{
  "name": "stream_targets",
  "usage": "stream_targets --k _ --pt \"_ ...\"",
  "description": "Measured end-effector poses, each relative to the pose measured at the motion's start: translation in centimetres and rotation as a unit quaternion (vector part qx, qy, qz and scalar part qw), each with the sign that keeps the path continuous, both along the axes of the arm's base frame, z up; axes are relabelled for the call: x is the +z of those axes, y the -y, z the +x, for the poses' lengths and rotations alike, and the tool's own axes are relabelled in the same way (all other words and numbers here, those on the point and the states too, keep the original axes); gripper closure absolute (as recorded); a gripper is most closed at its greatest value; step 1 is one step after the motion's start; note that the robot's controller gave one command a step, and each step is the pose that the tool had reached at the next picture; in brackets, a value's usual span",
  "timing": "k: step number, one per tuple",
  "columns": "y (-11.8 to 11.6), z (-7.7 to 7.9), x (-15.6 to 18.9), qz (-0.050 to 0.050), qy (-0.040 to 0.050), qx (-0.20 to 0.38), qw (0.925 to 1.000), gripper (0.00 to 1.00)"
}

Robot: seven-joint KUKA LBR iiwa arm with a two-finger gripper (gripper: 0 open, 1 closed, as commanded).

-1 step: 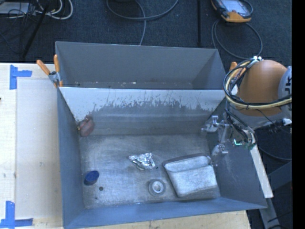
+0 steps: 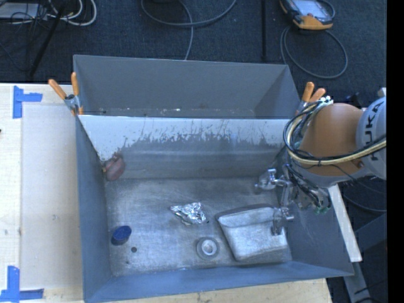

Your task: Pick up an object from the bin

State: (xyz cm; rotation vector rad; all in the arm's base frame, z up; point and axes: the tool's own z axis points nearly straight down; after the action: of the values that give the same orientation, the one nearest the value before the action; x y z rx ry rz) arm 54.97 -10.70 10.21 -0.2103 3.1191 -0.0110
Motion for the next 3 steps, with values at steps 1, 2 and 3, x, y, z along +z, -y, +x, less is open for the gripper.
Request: stream_targets --k 1,2,3 --pt "-1.87 -1.00 -0.57 -0.005 0.0043 0.063 0.9980 0.00" --pt "-1.60 -0.87 -0.54 -0.003 0.0027 0.066 0.9978 0.00" --pt "-2.00 -0.89 -0.60 -0.003 0.0031 0.108 0.9941 0.00"
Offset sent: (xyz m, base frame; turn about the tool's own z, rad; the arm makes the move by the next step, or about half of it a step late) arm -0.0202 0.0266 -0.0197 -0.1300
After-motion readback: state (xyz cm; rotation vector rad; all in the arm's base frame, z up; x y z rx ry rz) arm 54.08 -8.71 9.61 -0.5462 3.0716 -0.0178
